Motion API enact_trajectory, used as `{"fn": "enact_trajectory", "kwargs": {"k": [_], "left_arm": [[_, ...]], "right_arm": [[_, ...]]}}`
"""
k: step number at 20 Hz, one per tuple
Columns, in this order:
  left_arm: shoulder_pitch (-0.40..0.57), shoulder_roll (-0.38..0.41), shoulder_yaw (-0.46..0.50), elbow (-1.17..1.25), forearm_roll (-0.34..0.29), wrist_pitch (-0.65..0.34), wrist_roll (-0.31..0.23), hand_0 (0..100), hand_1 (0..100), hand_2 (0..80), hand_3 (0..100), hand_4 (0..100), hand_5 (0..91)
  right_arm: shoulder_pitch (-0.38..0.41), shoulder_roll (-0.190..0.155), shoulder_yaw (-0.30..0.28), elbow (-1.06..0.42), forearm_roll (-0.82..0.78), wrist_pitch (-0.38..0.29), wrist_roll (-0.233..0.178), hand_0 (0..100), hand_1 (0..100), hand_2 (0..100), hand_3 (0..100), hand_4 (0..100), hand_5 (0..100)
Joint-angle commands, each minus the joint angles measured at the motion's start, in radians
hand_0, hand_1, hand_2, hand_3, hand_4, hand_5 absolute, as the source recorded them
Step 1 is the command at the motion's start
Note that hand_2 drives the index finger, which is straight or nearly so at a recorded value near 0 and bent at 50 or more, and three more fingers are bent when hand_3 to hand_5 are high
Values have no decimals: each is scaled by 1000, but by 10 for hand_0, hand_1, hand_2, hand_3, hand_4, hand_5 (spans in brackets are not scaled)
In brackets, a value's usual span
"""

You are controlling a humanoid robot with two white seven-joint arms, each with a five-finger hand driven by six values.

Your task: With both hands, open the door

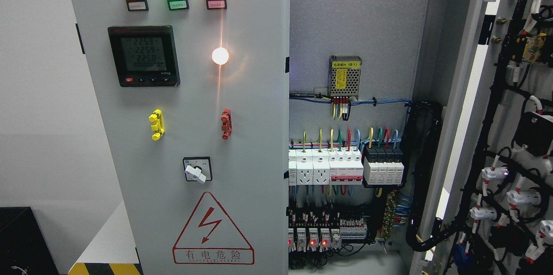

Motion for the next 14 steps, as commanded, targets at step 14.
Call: {"fn": "enact_trajectory", "kwargs": {"k": [14], "left_arm": [[31, -210, 156, 300, -356, 17, 6, 0, 0, 0, 0, 0, 0]], "right_arm": [[1, 0, 0, 0, -11, -1, 0, 194, 0, 0, 0, 0, 0]]}}
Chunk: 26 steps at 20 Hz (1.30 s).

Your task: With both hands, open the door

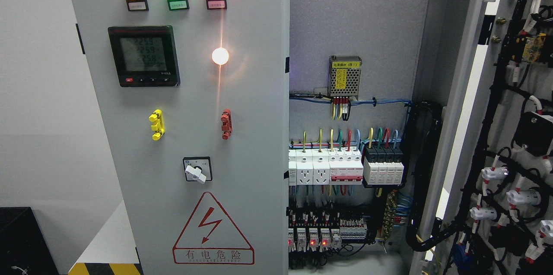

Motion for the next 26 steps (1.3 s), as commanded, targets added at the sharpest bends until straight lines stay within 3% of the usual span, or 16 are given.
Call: {"fn": "enact_trajectory", "kwargs": {"k": [1, 4, 7, 10, 19, 23, 26], "left_arm": [[10, -80, 211, 68, -103, 11, -1, 0, 0, 0, 0, 0, 0], [10, -98, 426, 62, -221, 11, -2, 0, 0, 0, 0, 0, 0], [10, -103, 500, 63, -281, 23, -2, 0, 0, 0, 0, 0, 0], [10, -112, 508, 63, -284, 43, -1, 0, 0, 0, 0, 0, 0], [4, -118, 653, 68, -298, 51, -1, 0, 0, 0, 0, 0, 0], [-1, -116, 670, 66, -295, 101, -2, 0, 0, 0, 0, 0, 0], [-1, -115, 670, 63, -292, 101, -2, 0, 0, 0, 0, 0, 0]], "right_arm": [[0, 0, 0, 0, -11, -1, 0, 194, 0, 0, 0, 0, 0], [0, 0, 0, 0, -11, -1, 0, 194, 0, 0, 0, 0, 0], [0, 0, 0, 0, -11, -1, 0, 194, 0, 0, 0, 0, 0], [0, 0, 0, 0, -11, -1, 0, 194, 0, 0, 0, 0, 0], [1, 0, -2, -2, -11, -1, 0, 194, 0, 0, 0, 0, 0], [4, -2, 2, -2, -11, -1, 0, 194, 0, 0, 0, 0, 0], [4, -11, 3, -121, -9, -50, 0, 193, 0, 0, 0, 0, 0]]}}
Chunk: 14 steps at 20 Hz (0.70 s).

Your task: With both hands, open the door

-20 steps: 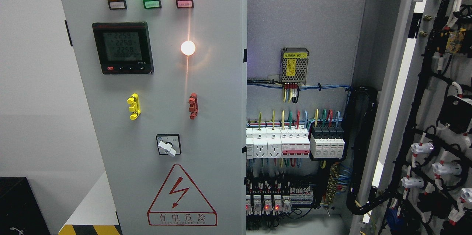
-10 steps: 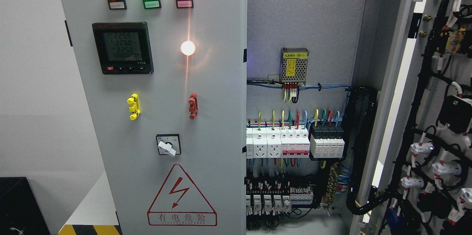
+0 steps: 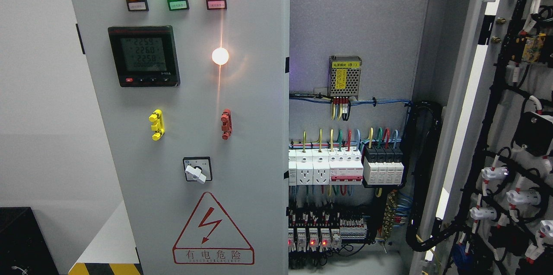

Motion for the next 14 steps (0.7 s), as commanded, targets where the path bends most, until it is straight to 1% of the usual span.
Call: {"fn": "enact_trajectory", "kwargs": {"k": [1, 2, 4, 6, 9, 12, 13, 14], "left_arm": [[-3, -12, 120, -16, -1, 8, 2, 0, 0, 0, 0, 0, 0], [-3, -12, 120, -16, -1, 5, 1, 0, 0, 0, 0, 0, 0], [-3, -13, 120, -18, -1, 0, 1, 0, 0, 0, 0, 0, 0], [-3, -18, 119, -18, -1, 0, 1, 0, 0, 0, 0, 0, 0], [-10, -21, 120, -21, 1, -1, 1, 0, 0, 0, 0, 0, 0], [-26, -23, 120, -21, 1, -1, 1, 0, 0, 0, 0, 0, 0], [-32, -27, 120, -21, 1, -1, 1, 0, 0, 0, 0, 0, 0], [-34, -35, 120, -21, -1, -1, 1, 0, 0, 0, 0, 0, 0]], "right_arm": [[7, -13, 1, -188, -9, -53, 0, 193, 0, 0, 0, 0, 0], [10, -20, -1, -258, -11, -70, 0, 193, 0, 0, 0, 0, 0], [22, -55, 1, -382, -14, -89, -1, 193, 0, 0, 0, 0, 0], [64, -86, 5, -527, -14, -93, -1, 194, 0, 0, 0, 0, 0], [139, -89, 7, -738, -15, -93, -1, 193, 0, 0, 0, 0, 0], [169, -95, 7, -902, -17, -93, -1, 193, 0, 0, 0, 0, 0], [197, -109, 16, -975, -17, -93, -1, 193, 0, 0, 0, 0, 0], [234, -124, 37, -1049, -17, -93, -1, 193, 0, 0, 0, 0, 0]]}}
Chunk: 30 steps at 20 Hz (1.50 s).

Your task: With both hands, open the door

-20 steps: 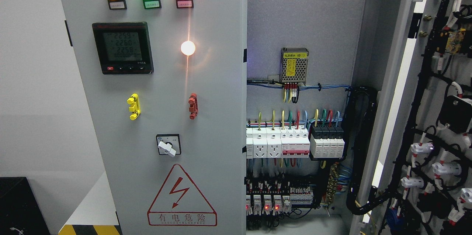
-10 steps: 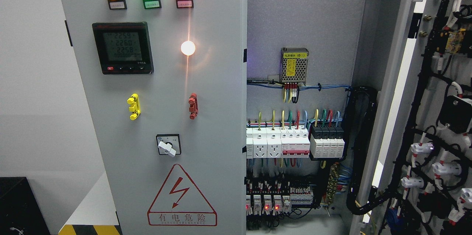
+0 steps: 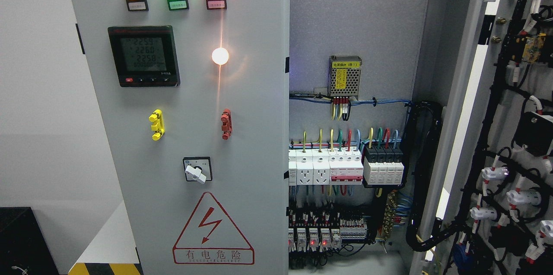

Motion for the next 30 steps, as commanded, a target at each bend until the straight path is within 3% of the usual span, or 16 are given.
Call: {"fn": "enact_trajectory", "kwargs": {"k": [1, 5, 11, 15, 20, 23, 30], "left_arm": [[-16, -32, 34, -27, -1, -2, -2, 0, 0, 0, 0, 0, 0], [-16, -42, 34, -25, -1, -2, -2, 0, 0, 0, 0, 0, 0], [-21, -66, 32, -28, -1, -2, -2, 0, 0, 0, 0, 0, 0], [-22, -65, 32, -27, 0, 1, -2, 0, 0, 0, 0, 0, 0], [-22, -65, 34, -22, 2, 8, 9, 0, 0, 0, 0, 0, 0], [-22, -65, 31, -19, -4, 10, 16, 0, 0, 0, 0, 0, 0], [-22, -65, 29, -19, -6, 11, 35, 0, 0, 0, 0, 0, 0]], "right_arm": [[135, -60, 60, -658, -17, 0, -5, 193, 0, 0, 0, 0, 0], [233, -66, 128, -867, -17, 0, -5, 194, 0, 0, 0, 0, 0], [304, -75, 200, -1095, -17, -8, -6, 194, 0, 0, 0, 0, 0], [333, -78, 255, -1223, -32, -109, -6, 194, 0, 0, 0, 0, 0], [320, -150, 348, -1347, -149, -170, -6, 194, 0, 0, 0, 0, 0], [269, -151, 351, -1379, -221, -220, -9, 194, 0, 0, 0, 0, 0], [125, -137, 352, -1407, -245, -227, -9, 194, 0, 0, 0, 0, 0]]}}
